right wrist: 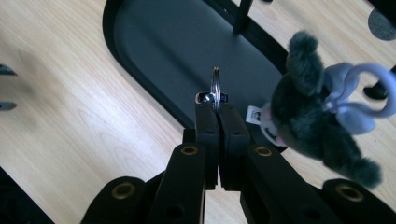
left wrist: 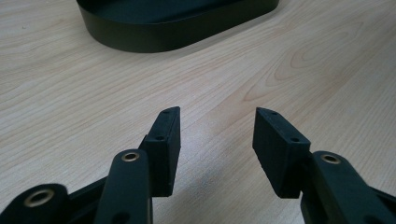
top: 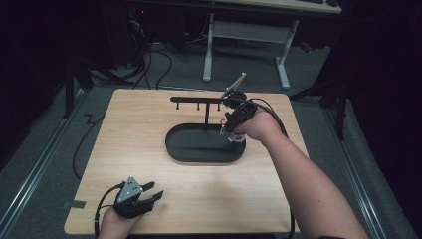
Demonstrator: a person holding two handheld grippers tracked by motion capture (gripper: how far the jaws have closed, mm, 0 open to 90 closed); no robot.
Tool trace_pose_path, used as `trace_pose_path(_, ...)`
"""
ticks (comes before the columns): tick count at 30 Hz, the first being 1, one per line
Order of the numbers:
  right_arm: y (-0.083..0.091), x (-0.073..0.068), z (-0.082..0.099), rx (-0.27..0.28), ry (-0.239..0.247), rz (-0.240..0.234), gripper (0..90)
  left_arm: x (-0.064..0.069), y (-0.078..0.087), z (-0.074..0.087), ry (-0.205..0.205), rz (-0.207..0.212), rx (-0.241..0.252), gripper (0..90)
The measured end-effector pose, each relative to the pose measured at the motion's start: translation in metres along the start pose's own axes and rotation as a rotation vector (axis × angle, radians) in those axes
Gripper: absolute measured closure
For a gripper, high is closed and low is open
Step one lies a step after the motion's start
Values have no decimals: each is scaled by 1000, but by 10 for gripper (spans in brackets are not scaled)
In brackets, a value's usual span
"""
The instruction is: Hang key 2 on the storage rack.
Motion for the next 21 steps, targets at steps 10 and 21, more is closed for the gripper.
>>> trace_pose_path(10,-3,7,-22,-3,12,-5,892,-2,0,1,5,0,-1,523)
trace_pose_path(21,-1,14,-40,3,9,20,891,-3,-1,1,5,4,-3,524)
Point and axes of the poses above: each handheld gripper's, and its own axes: y roughly backward along the jaws, z roughly out of its underside, x roughly to its right, the point moved 5 cm from there along -y, roughly forward along the jaws, and after that the axes turned 13 degrees about -z, right-handed, at the moved point
